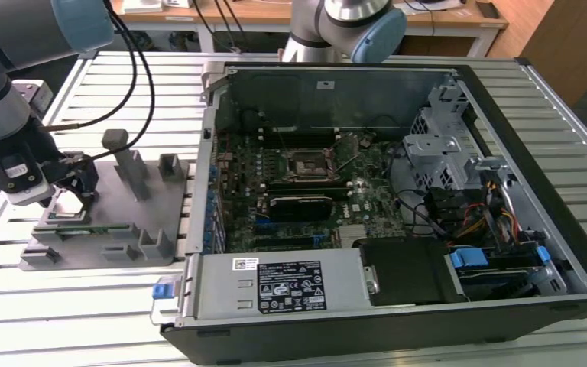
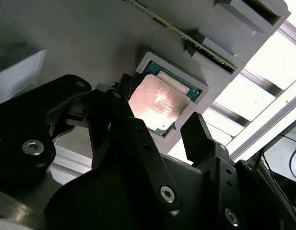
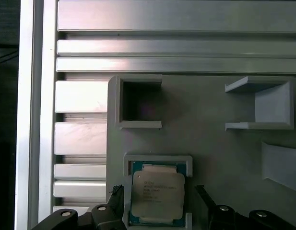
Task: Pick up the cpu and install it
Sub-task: 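Pick up the cpu and move it towards the insertion slot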
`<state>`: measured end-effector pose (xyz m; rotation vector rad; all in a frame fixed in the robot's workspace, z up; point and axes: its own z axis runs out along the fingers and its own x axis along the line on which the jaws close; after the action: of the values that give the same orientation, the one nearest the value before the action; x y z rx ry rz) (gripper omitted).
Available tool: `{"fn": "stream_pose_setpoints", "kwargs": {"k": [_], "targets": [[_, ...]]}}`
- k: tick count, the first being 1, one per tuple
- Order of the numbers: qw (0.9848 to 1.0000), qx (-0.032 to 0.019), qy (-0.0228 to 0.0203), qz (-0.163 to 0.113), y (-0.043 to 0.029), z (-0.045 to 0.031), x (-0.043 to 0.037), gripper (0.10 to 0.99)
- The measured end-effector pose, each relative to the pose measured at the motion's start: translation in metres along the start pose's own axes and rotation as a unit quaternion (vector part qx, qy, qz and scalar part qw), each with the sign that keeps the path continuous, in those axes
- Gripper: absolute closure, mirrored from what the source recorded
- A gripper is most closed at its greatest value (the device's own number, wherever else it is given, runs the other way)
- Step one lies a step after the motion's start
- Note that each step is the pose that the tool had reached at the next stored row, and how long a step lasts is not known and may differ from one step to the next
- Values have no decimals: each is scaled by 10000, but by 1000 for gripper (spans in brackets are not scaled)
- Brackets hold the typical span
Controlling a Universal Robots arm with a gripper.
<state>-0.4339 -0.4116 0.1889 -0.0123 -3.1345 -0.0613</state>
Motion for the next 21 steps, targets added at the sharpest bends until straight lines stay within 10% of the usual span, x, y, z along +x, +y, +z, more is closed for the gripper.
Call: {"fn": "stream_pose_setpoints", "kwargs": {"k": [7,21], "targets": [[10000,1,1,0,1,21,0,553],[10000,0,0,-1,1,26,-1,553]]}}
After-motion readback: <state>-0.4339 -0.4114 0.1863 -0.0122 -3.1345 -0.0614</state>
